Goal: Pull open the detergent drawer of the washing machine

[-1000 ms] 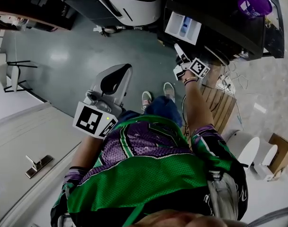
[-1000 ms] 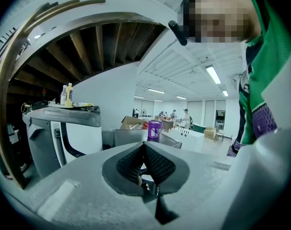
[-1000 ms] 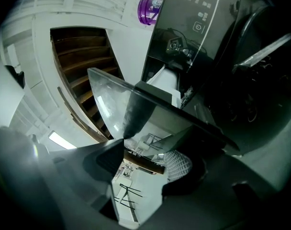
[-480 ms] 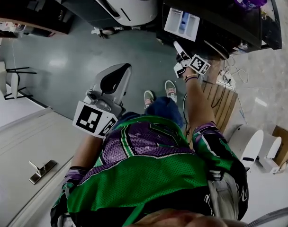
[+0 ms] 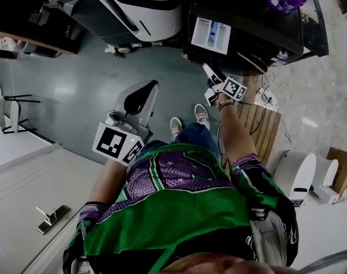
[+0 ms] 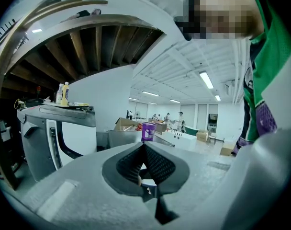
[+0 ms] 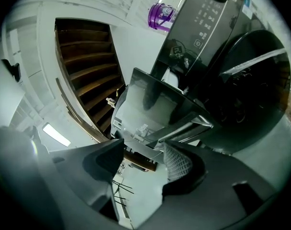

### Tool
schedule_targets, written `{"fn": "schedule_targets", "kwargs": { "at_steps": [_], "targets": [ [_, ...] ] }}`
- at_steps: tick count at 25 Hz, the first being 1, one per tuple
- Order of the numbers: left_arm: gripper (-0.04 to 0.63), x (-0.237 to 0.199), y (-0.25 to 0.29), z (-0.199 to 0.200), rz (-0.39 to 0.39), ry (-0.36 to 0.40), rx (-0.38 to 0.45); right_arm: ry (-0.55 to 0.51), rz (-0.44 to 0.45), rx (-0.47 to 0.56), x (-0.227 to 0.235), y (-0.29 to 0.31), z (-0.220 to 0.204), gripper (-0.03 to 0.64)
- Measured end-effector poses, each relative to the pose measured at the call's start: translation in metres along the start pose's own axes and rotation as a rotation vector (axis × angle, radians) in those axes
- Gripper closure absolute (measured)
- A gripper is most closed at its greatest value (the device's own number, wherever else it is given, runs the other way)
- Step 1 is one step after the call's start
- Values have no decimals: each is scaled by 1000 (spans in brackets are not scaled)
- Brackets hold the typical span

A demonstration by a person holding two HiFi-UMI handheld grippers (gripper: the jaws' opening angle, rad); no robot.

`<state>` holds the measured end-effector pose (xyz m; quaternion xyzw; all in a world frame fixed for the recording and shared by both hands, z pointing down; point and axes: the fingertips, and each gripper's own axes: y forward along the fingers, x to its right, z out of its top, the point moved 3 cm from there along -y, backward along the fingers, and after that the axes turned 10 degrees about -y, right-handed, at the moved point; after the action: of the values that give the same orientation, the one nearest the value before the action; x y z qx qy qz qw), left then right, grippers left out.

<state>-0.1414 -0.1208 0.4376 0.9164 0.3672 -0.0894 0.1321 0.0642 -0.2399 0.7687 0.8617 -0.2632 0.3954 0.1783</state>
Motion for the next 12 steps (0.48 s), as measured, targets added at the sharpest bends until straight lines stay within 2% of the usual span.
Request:
{"fn": "schedule_targets", "kwargs": {
  "at_steps": [6,12],
  "targets": [
    [579,0,6,13,-19,0,38,-47,4,-15,-26,-16,14,359],
    [578,-4,25,28,-21,-8,88,-156,6,-70,-50,-32,39,359]
  ]
}}
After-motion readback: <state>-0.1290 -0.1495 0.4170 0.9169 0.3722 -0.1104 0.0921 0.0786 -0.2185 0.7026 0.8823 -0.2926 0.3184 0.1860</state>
